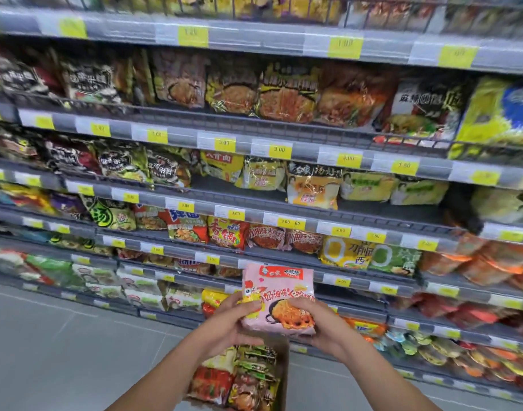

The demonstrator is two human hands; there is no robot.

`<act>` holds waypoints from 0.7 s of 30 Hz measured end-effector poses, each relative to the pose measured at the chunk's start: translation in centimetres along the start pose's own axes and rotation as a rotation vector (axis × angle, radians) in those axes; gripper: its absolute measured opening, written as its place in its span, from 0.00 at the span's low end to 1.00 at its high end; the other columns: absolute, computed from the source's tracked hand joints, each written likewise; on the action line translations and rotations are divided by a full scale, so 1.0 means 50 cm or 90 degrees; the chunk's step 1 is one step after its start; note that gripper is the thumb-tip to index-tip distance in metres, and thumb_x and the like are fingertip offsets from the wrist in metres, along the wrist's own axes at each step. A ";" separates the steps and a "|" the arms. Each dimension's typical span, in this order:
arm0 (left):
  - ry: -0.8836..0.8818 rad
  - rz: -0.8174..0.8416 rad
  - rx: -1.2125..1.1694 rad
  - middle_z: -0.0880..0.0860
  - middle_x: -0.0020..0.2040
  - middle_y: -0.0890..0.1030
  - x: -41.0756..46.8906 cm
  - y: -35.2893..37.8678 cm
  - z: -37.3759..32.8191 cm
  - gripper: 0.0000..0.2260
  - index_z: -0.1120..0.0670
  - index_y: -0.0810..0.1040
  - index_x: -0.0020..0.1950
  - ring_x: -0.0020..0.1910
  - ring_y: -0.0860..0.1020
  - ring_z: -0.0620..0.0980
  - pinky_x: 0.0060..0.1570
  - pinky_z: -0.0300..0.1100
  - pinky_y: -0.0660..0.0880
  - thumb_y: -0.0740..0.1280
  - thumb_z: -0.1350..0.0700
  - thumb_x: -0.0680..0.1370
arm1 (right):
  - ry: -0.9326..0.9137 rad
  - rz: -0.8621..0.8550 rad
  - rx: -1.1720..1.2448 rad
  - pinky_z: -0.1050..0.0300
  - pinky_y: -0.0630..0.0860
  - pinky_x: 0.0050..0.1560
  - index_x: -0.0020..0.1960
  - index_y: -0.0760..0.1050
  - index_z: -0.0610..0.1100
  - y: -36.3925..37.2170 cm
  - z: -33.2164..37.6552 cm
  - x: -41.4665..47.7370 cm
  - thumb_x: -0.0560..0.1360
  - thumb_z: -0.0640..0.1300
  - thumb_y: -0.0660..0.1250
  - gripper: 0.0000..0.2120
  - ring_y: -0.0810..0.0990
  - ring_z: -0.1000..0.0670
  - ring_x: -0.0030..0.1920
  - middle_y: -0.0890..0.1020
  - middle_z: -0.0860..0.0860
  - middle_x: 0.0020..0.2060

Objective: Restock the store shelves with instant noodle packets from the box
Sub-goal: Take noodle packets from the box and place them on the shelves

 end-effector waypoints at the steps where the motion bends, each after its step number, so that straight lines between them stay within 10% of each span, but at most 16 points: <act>1: 0.017 -0.008 -0.003 0.58 0.67 0.79 -0.006 0.002 -0.009 0.40 0.52 0.67 0.72 0.60 0.81 0.62 0.53 0.64 0.80 0.83 0.51 0.65 | -0.015 0.012 -0.002 0.44 0.81 0.56 0.65 0.74 0.45 0.008 0.014 -0.005 0.65 0.53 0.80 0.32 0.84 0.41 0.55 0.86 0.44 0.53; 14: 0.166 -0.065 -0.102 0.62 0.58 0.83 -0.049 -0.028 -0.130 0.39 0.57 0.72 0.66 0.54 0.83 0.62 0.46 0.51 0.83 0.85 0.54 0.59 | -0.177 0.066 -0.106 0.42 0.77 0.64 0.70 0.71 0.51 0.095 0.154 -0.022 0.66 0.58 0.80 0.37 0.83 0.47 0.60 0.83 0.51 0.61; 21: 0.242 -0.047 -0.076 0.60 0.64 0.80 -0.060 -0.106 -0.244 0.47 0.54 0.70 0.71 0.61 0.80 0.64 0.62 0.65 0.74 0.86 0.51 0.56 | -0.324 0.016 -0.258 0.49 0.69 0.71 0.74 0.61 0.59 0.183 0.239 -0.034 0.61 0.69 0.78 0.48 0.73 0.56 0.66 0.73 0.63 0.67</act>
Point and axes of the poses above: each hand's wrist, its own x-axis towards the middle knuckle, its own y-axis out of the palm, z = x × y, the point moved 3 cm from there along x, towards the middle knuckle
